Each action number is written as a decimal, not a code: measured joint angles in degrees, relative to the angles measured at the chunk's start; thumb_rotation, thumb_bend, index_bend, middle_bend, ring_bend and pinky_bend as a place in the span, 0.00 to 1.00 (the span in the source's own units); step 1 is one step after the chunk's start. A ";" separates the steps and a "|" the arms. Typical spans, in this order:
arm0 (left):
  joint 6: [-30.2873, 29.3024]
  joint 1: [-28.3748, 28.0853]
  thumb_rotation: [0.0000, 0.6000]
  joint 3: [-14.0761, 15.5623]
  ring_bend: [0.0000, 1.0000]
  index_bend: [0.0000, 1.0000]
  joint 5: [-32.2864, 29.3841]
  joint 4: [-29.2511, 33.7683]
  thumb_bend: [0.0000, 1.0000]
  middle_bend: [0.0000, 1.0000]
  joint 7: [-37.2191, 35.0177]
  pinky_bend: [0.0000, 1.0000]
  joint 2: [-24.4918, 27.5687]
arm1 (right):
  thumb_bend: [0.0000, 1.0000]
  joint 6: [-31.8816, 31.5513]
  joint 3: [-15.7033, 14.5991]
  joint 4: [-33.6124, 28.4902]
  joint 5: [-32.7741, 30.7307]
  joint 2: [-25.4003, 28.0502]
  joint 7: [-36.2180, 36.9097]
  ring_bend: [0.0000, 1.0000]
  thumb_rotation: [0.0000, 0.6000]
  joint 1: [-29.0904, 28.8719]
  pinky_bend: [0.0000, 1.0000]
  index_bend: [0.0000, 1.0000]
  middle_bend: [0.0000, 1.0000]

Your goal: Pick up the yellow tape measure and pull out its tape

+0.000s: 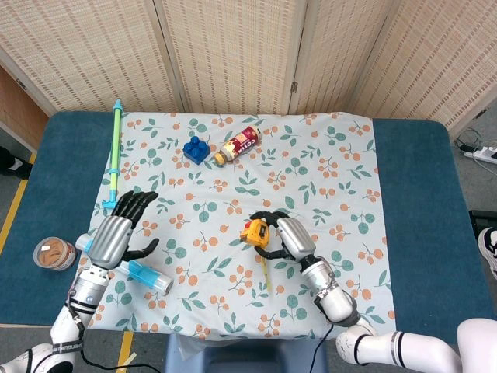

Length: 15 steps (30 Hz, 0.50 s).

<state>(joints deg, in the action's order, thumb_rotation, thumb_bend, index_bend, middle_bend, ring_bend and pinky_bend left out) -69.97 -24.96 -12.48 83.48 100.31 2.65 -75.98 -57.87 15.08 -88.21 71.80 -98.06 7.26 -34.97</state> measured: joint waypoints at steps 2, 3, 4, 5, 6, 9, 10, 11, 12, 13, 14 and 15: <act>1.03 -1.28 1.00 -0.53 0.10 0.10 -1.18 1.08 0.35 0.12 1.74 0.00 -0.88 | 0.41 -0.69 0.23 1.97 2.47 -2.07 3.91 0.39 1.00 -0.68 0.23 0.49 0.45; 1.63 -2.00 1.00 -0.79 0.09 0.09 -1.84 1.70 0.34 0.12 2.77 0.00 -1.37 | 0.41 -1.03 0.26 3.09 3.59 -3.00 5.38 0.39 1.00 -1.00 0.23 0.49 0.45; 1.97 -2.44 1.00 -0.93 0.09 0.09 -2.21 2.07 0.34 0.11 3.50 0.00 -1.69 | 0.41 -1.52 0.30 4.73 4.88 -4.27 7.02 0.39 1.00 -1.45 0.23 0.49 0.45; 2.22 -2.84 1.00 -1.04 0.09 0.08 -2.50 2.36 0.34 0.11 4.24 0.00 -2.00 | 0.41 -1.91 0.32 5.99 5.73 -5.24 8.07 0.39 1.00 -1.80 0.23 0.49 0.45; 2.46 -3.32 1.00 -1.13 0.09 0.08 -2.78 2.70 0.33 0.11 5.26 0.00 -2.42 | 0.41 -2.25 0.34 7.23 6.46 -6.18 8.97 0.39 1.00 -2.18 0.23 0.49 0.45; 2.91 -4.55 1.00 -1.21 0.09 0.08 -3.26 3.63 0.33 0.11 7.88 0.00 -3.61 | 0.41 -3.37 0.32 10.71 8.59 -8.91 11.70 0.39 1.00 -3.37 0.23 0.49 0.45; 3.02 -4.95 1.00 -1.21 0.09 0.07 -3.37 3.95 0.32 0.11 8.59 0.00 -4.00 | 0.41 -3.86 0.28 11.82 9.26 -9.70 12.53 0.39 1.00 -3.75 0.23 0.49 0.45; 3.11 -5.34 1.00 -1.20 0.09 0.07 -3.45 4.27 0.32 0.11 9.22 0.00 -4.40 | 0.41 -4.21 0.24 12.57 9.70 -10.22 13.12 0.39 1.00 -4.00 0.23 0.49 0.45; 3.22 -5.84 1.00 -1.19 0.09 0.07 -3.54 4.63 0.32 0.11 9.95 0.00 -4.90 | 0.41 -4.47 0.19 13.25 10.04 -10.66 13.65 0.39 1.00 -4.22 0.23 0.49 0.45; 3.30 -6.19 1.00 -1.17 0.09 0.07 -3.60 4.87 0.32 0.11 10.43 0.00 -5.27 | 0.41 -4.69 0.13 14.07 10.33 -11.17 14.23 0.39 1.00 -4.50 0.23 0.49 0.45; 3.36 -6.51 1.00 -1.16 0.09 0.07 -3.66 5.06 0.32 0.11 10.83 0.00 -5.64 | 0.41 -4.78 0.07 14.60 10.45 -11.53 14.51 0.39 1.00 -4.70 0.23 0.49 0.45; 3.47 -6.95 1.00 -1.14 0.09 0.07 -3.73 5.25 0.32 0.11 11.29 0.00 -6.12 | 0.41 -4.85 0.02 15.07 10.53 -11.86 14.67 0.39 1.00 -4.87 0.23 0.49 0.45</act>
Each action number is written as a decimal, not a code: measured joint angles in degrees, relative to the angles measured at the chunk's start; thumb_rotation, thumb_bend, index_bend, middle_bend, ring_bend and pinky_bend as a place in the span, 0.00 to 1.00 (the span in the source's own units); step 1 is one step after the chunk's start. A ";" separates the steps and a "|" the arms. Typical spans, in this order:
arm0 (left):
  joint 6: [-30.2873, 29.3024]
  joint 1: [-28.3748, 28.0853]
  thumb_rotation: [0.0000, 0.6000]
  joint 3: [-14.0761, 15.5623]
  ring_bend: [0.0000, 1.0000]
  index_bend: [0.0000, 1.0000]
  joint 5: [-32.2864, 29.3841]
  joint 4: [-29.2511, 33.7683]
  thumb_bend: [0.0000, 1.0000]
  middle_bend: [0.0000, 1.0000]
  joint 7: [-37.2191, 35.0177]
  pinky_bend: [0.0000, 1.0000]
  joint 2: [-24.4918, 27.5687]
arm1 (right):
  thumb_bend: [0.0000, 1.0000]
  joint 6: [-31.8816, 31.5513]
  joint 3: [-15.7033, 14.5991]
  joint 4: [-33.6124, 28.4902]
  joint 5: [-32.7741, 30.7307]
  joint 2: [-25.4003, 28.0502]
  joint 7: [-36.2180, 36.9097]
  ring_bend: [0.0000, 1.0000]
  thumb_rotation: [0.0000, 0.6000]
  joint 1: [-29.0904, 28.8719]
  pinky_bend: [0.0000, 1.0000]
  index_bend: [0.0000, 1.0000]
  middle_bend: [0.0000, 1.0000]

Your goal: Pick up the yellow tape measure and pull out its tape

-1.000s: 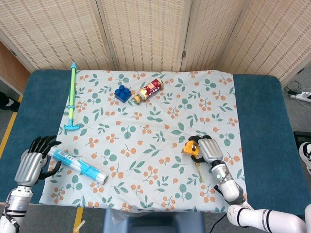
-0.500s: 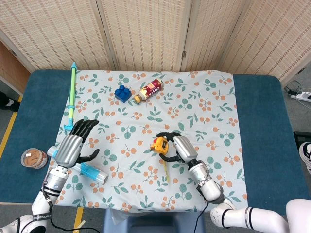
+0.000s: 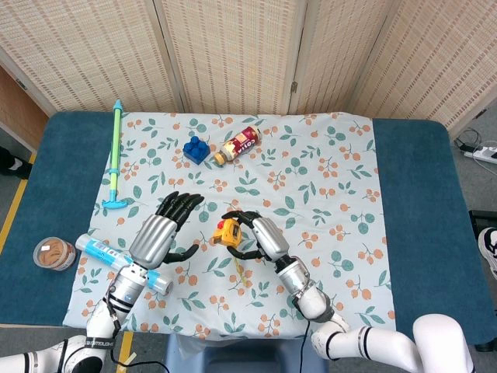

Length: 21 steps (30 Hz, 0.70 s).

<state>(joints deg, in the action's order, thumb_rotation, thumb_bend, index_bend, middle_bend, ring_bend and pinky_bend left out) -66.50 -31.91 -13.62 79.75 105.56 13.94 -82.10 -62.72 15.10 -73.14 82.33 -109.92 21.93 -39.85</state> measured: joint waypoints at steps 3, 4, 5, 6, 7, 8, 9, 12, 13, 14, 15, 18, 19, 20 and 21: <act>0.26 -0.93 1.00 0.03 0.09 0.07 -0.14 0.34 0.32 0.11 1.13 0.00 -0.79 | 0.41 -0.21 -0.17 1.05 0.16 -0.88 0.46 0.39 1.00 -0.48 0.23 0.49 0.44; 0.30 -1.19 1.00 0.02 0.09 0.07 -0.19 0.45 0.32 0.11 1.47 0.00 -1.02 | 0.41 -0.28 -0.21 1.29 0.16 -1.09 0.43 0.39 1.00 -0.61 0.23 0.49 0.44; 0.34 -1.45 1.00 0.00 0.09 0.07 -0.28 0.59 0.32 0.11 1.80 0.00 -1.26 | 0.41 -0.32 -0.22 1.40 0.14 -1.24 0.39 0.39 1.00 -0.71 0.23 0.49 0.44; 0.38 -1.81 1.00 -0.03 0.09 0.07 -0.46 0.81 0.32 0.11 2.16 0.00 -1.60 | 0.41 -0.33 -0.21 1.47 0.08 -1.35 0.30 0.39 1.00 -0.80 0.23 0.49 0.44; 0.42 -2.04 1.00 -0.07 0.09 0.08 -0.64 0.98 0.32 0.11 2.37 0.00 -1.84 | 0.41 -0.32 -0.18 1.52 -0.01 -1.48 0.13 0.39 1.00 -0.90 0.23 0.49 0.44; 0.46 -2.24 1.00 -0.10 0.09 0.08 -0.82 1.11 0.32 0.11 2.49 0.00 -2.07 | 0.41 -0.33 -0.15 1.53 -0.08 -1.61 0.00 0.39 1.00 -0.98 0.23 0.49 0.44; 0.52 -2.50 1.00 -0.14 0.09 0.08 -1.03 1.19 0.32 0.11 2.64 0.00 -2.40 | 0.41 -0.36 -0.12 1.52 -0.15 -1.75 -0.11 0.39 1.00 -1.06 0.23 0.49 0.44; 0.76 -3.17 1.00 -0.11 0.09 0.08 -1.63 1.18 0.32 0.11 3.41 0.00 -3.14 | 0.41 -0.54 -0.10 1.42 -0.24 -2.08 -0.58 0.39 1.00 -1.26 0.23 0.49 0.44; 0.82 -3.35 1.00 -0.08 0.09 0.08 -1.83 1.14 0.32 0.11 3.70 0.00 -3.35 | 0.41 -0.57 -0.12 1.36 -0.28 -2.12 -0.71 0.39 1.00 -1.33 0.23 0.49 0.44; 0.87 -3.53 1.00 -0.06 0.09 0.08 -2.07 1.10 0.32 0.11 3.96 0.00 -3.55 | 0.41 -0.56 -0.13 1.29 -0.32 -2.13 -0.77 0.39 1.00 -1.37 0.23 0.49 0.44; 0.93 -3.74 1.00 -0.04 0.09 0.08 -2.43 1.03 0.32 0.11 4.21 0.00 -3.78 | 0.41 -0.54 -0.13 1.21 -0.36 -2.13 -0.80 0.39 1.00 -1.41 0.23 0.49 0.44; 1.04 -4.10 1.00 -0.03 0.09 0.08 -3.03 0.80 0.32 0.11 4.50 0.00 -4.17 | 0.41 -0.55 -0.16 1.06 -0.45 -2.08 -0.89 0.39 1.00 -1.44 0.23 0.49 0.44; 1.07 -4.21 1.00 -0.04 0.09 0.08 -3.26 0.62 0.32 0.11 4.58 0.00 -4.31 | 0.41 -0.57 -0.24 0.92 -0.48 -2.02 -0.93 0.39 1.00 -1.41 0.23 0.49 0.44; 1.10 -4.33 1.00 -0.05 0.09 0.08 -3.54 0.41 0.32 0.11 4.63 0.00 -4.47 | 0.41 -0.63 -0.31 0.82 -0.50 -1.96 -0.99 0.39 1.00 -1.38 0.23 0.49 0.44; 1.16 -4.48 1.00 -0.06 0.09 0.08 -3.94 0.13 0.32 0.11 4.68 0.00 -4.66 | 0.41 -0.70 -0.38 0.74 -0.50 -1.91 -1.03 0.39 1.00 -1.34 0.23 0.49 0.44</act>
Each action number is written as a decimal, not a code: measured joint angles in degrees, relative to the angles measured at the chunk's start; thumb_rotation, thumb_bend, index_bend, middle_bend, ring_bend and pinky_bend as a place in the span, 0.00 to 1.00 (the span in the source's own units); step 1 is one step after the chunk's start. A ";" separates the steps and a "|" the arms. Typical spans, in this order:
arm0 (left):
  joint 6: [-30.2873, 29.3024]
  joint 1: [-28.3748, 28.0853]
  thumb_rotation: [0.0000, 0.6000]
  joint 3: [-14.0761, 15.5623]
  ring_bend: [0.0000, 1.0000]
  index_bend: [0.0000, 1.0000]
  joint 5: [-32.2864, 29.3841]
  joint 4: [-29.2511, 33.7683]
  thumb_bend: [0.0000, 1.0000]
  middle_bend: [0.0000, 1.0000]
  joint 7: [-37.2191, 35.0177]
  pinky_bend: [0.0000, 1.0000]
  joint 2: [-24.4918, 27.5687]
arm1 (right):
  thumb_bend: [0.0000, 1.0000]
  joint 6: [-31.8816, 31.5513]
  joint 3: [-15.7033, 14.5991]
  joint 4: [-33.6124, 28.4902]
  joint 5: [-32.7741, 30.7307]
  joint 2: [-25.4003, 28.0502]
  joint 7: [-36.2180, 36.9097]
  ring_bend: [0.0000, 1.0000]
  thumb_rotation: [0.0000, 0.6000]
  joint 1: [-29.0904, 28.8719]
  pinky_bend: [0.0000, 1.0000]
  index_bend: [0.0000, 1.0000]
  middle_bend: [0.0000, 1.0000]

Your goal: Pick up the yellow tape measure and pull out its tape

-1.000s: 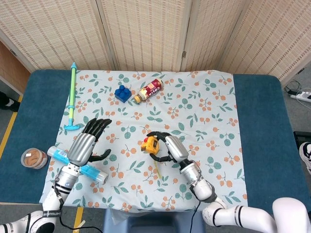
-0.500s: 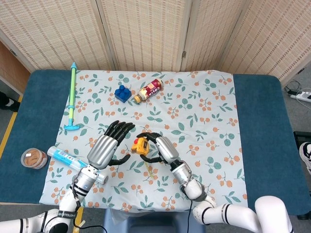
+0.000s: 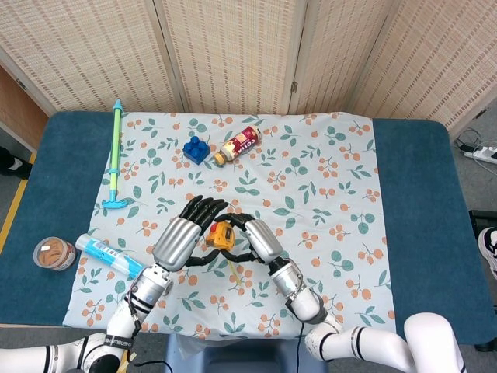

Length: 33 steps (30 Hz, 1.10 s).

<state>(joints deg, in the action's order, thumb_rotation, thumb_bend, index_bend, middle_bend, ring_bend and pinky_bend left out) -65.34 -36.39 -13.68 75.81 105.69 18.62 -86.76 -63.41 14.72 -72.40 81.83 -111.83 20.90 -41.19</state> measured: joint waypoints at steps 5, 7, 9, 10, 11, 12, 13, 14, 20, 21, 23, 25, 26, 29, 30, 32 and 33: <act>-0.03 -0.60 1.00 -0.08 0.09 0.08 -1.24 -1.07 0.33 0.11 0.43 0.00 -0.64 | 0.41 -0.21 -0.39 -0.56 0.06 0.33 -0.03 0.39 1.00 0.19 0.23 0.49 0.44; -0.23 -0.70 1.00 -0.02 0.09 0.09 -1.46 -1.17 0.33 0.11 0.47 0.00 -0.77 | 0.41 -0.43 -0.63 -0.78 0.13 0.48 0.01 0.39 1.00 0.37 0.23 0.49 0.44; -0.58 -0.72 1.00 0.14 0.09 0.10 -1.46 -1.27 0.33 0.11 0.67 0.00 -0.83 | 0.41 -0.58 -0.84 -0.86 0.17 0.58 0.01 0.39 1.00 0.53 0.23 0.49 0.44; -0.72 -0.71 1.00 0.23 0.09 0.10 -1.47 -1.29 0.33 0.11 0.81 0.00 -0.83 | 0.41 -0.62 -0.99 -0.93 0.18 0.68 -0.02 0.39 1.00 0.63 0.23 0.49 0.44; -0.86 -0.71 1.00 0.30 0.09 0.10 -1.49 -1.30 0.34 0.11 0.93 0.00 -0.81 | 0.41 -0.66 -1.07 -1.02 0.18 0.75 -0.04 0.39 1.00 0.71 0.23 0.49 0.44; -1.05 -0.70 1.00 0.33 0.09 0.10 -1.51 -1.28 0.35 0.11 0.96 0.00 -0.78 | 0.41 -0.70 -1.14 -1.10 0.18 0.82 -0.11 0.39 1.00 0.76 0.23 0.49 0.44; -1.20 -0.70 1.00 0.34 0.09 0.11 -1.50 -1.26 0.36 0.11 0.91 0.00 -0.77 | 0.41 -0.75 -1.27 -1.20 0.20 0.88 -0.23 0.39 1.00 0.84 0.23 0.49 0.44; -1.35 -0.69 1.00 0.35 0.09 0.11 -1.48 -1.23 0.37 0.11 0.83 0.00 -0.75 | 0.41 -0.77 -1.35 -1.30 0.20 0.92 -0.28 0.39 1.00 0.89 0.23 0.49 0.44; -2.47 -0.67 1.00 0.65 0.09 0.15 -0.74 -1.54 0.47 0.11 0.60 0.00 -1.24 | 0.41 -0.91 -1.79 -2.08 0.12 1.07 -0.76 0.39 1.00 1.25 0.23 0.49 0.44; -2.62 -0.67 1.00 0.80 0.09 0.16 -0.61 -1.62 0.50 0.11 0.45 0.00 -1.35 | 0.41 -0.91 -1.85 -2.13 0.09 1.09 -0.96 0.39 1.00 1.30 0.23 0.49 0.44; -2.83 -0.63 1.00 0.91 0.10 0.18 -0.37 -1.71 0.55 0.11 0.33 0.00 -1.46 | 0.41 -1.09 -1.97 -2.20 -0.03 1.04 -1.23 0.39 1.00 1.51 0.23 0.49 0.44; -3.25 -0.55 1.00 1.15 0.10 0.21 0.15 -2.04 0.59 0.11 0.09 0.00 -1.74 | 0.41 -0.97 -2.05 -2.28 -0.27 1.03 -1.33 0.39 1.00 1.63 0.23 0.49 0.44; -3.43 -0.52 1.00 1.27 0.11 0.22 0.40 -2.27 0.61 0.11 -0.05 0.00 -1.90 | 0.41 -0.90 -2.08 -2.28 -0.34 1.04 -1.40 0.39 1.00 1.67 0.23 0.49 0.44; -3.96 -0.38 1.00 1.59 0.11 0.26 0.90 -2.99 0.65 0.11 -0.50 0.00 -2.37 | 0.41 -0.74 -2.11 -2.30 -0.55 1.15 -1.63 0.39 1.00 1.78 0.23 0.49 0.44; -4.14 -0.34 1.00 1.62 0.11 0.27 0.99 -3.20 0.66 0.12 -0.55 0.00 -2.46 | 0.41 -0.71 -2.10 -2.31 -0.60 1.21 -1.65 0.39 1.00 1.81 0.23 0.49 0.44; -4.47 -0.29 1.00 1.59 0.12 0.29 1.16 -3.42 0.67 0.12 -0.62 0.00 -2.59 | 0.41 -0.67 -2.02 -2.37 -0.73 1.32 -1.68 0.39 1.00 1.88 0.23 0.49 0.44; -4.75 -0.25 1.00 1.53 0.12 0.29 1.31 -3.57 0.67 0.12 -0.75 0.00 -2.69 | 0.41 -0.64 -2.01 -2.39 -0.78 1.37 -1.70 0.39 1.00 1.91 0.23 0.49 0.44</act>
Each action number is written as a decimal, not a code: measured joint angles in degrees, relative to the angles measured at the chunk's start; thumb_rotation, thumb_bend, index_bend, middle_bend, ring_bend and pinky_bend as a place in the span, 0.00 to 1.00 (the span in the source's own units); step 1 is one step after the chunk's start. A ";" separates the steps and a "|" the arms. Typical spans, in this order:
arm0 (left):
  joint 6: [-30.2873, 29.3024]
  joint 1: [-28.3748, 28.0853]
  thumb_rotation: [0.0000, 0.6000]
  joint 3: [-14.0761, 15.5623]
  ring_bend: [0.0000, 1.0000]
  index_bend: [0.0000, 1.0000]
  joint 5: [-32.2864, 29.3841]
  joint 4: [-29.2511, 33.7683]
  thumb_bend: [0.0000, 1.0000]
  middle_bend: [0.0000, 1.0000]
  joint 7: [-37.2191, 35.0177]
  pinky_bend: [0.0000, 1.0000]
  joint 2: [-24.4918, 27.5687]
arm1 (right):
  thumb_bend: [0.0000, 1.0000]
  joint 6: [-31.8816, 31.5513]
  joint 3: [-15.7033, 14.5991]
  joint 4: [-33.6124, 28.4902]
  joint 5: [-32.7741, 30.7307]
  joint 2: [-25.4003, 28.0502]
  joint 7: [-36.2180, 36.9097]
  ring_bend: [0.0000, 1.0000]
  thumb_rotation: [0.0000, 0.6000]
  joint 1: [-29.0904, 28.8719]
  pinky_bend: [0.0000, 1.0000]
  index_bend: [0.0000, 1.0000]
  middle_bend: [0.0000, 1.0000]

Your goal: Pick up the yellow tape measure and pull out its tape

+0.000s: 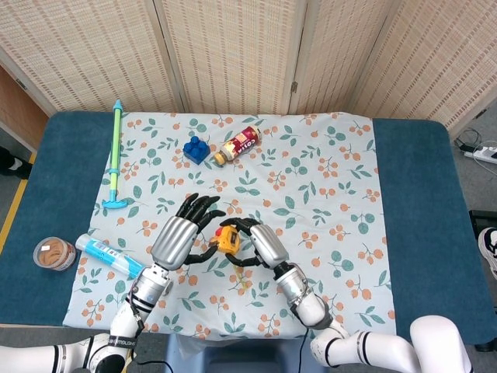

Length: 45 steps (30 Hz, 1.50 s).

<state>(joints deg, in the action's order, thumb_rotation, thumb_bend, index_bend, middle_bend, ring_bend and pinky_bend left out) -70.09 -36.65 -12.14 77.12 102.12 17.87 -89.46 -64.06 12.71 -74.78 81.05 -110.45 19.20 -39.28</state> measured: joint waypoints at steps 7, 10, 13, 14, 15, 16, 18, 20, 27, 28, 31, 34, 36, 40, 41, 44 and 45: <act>-0.81 0.22 1.00 -0.05 0.12 0.37 0.52 -0.58 0.69 0.13 0.00 0.00 0.03 | 0.41 0.09 0.29 -0.05 -0.26 0.23 0.17 0.39 1.00 0.11 0.23 0.49 0.44; -0.81 0.26 1.00 0.01 0.12 0.41 0.49 -0.75 0.71 0.13 0.13 0.00 0.31 | 0.41 0.16 0.46 0.00 -0.38 0.30 0.34 0.39 1.00 0.12 0.23 0.49 0.44; -0.70 0.18 1.00 -0.01 0.12 0.45 0.40 -0.95 0.75 0.14 0.23 0.00 0.35 | 0.41 0.26 0.55 0.09 -0.40 0.28 0.44 0.39 1.00 0.05 0.23 0.49 0.44; -0.72 0.17 1.00 -0.02 0.12 0.46 0.41 -0.98 0.76 0.14 0.22 0.00 0.33 | 0.41 0.27 0.56 0.10 -0.40 0.27 0.49 0.39 1.00 0.04 0.23 0.49 0.44; -0.79 0.16 1.00 -0.05 0.13 0.47 0.45 -1.06 0.77 0.15 0.17 0.00 0.27 | 0.41 0.29 0.58 0.13 -0.41 0.27 0.54 0.39 1.00 0.03 0.23 0.49 0.44; -0.85 0.16 1.00 -0.06 0.13 0.47 0.52 -1.16 0.78 0.15 0.11 0.00 0.21 | 0.41 0.31 0.63 0.18 -0.43 0.26 0.57 0.39 1.00 0.02 0.23 0.49 0.44; -0.98 0.15 1.00 -0.05 0.13 0.49 0.72 -1.47 0.78 0.16 -0.11 0.00 0.05 | 0.41 0.37 0.73 0.26 -0.52 0.26 0.63 0.39 1.00 -0.01 0.23 0.49 0.44; -1.03 0.12 1.00 -0.05 0.14 0.50 0.82 -1.76 0.79 0.16 -0.33 0.00 -0.13 | 0.41 0.44 0.88 0.30 -0.64 0.25 0.68 0.39 1.00 -0.05 0.23 0.49 0.44; -0.90 -0.14 1.00 -0.05 0.14 0.54 0.95 -2.72 0.83 0.18 -0.77 0.00 -0.86 | 0.41 0.62 1.10 0.39 -0.86 0.21 0.60 0.39 1.00 -0.17 0.23 0.49 0.44; -0.92 -0.16 1.00 -0.05 0.15 0.54 1.00 -2.83 0.84 0.18 -0.84 0.00 -0.93 | 0.41 0.70 1.12 0.43 -0.93 0.20 0.57 0.39 1.00 -0.19 0.23 0.49 0.44; -0.92 -0.19 1.00 -0.02 0.15 0.54 1.03 -3.13 0.85 0.18 -0.84 0.00 -1.05 | 0.41 0.82 1.29 0.48 -1.06 0.17 0.55 0.39 1.00 -0.30 0.23 0.49 0.44; -0.78 -0.19 1.00 0.05 0.15 0.55 0.90 -3.30 0.88 0.19 -0.74 0.00 -0.97 | 0.41 0.93 1.56 0.52 -1.22 0.16 0.54 0.39 1.00 -0.43 0.23 0.49 0.44; -0.76 -0.18 1.00 0.04 0.15 0.55 0.83 -3.43 0.90 0.19 -0.90 0.00 -0.96 | 0.41 1.10 1.72 0.52 -1.40 0.18 0.50 0.39 1.00 -0.53 0.23 0.49 0.44; -0.87 -0.20 1.00 0.00 0.16 0.56 0.94 -4.01 0.90 0.20 -1.32 0.00 -1.28 | 0.41 1.64 2.11 0.48 -2.03 0.15 -0.05 0.39 1.00 -0.81 0.23 0.49 0.44; -0.91 -0.21 1.00 0.02 0.16 0.56 1.01 -4.14 0.91 0.20 -1.35 0.00 -1.38 | 0.41 1.73 2.18 0.46 -2.15 0.14 -0.22 0.39 1.00 -0.87 0.23 0.49 0.44; -1.29 -0.18 1.00 -0.04 0.17 0.57 1.26 -4.59 0.92 0.22 -1.73 0.00 -1.78 | 0.41 1.99 2.37 0.30 -2.61 0.14 -0.94 0.39 1.00 -0.98 0.23 0.49 0.44; -1.56 -0.14 1.00 -0.11 0.18 0.58 1.39 -4.89 0.92 0.23 -2.00 0.00 -1.98 | 0.41 2.08 2.42 0.23 -2.78 0.19 -1.16 0.39 1.00 -0.99 0.23 0.49 0.44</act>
<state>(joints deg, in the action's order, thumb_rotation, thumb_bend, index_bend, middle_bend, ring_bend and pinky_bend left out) -71.65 -36.79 -12.25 78.52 97.23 15.87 -91.43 -61.97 15.13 -74.55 78.27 -110.26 18.04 -40.26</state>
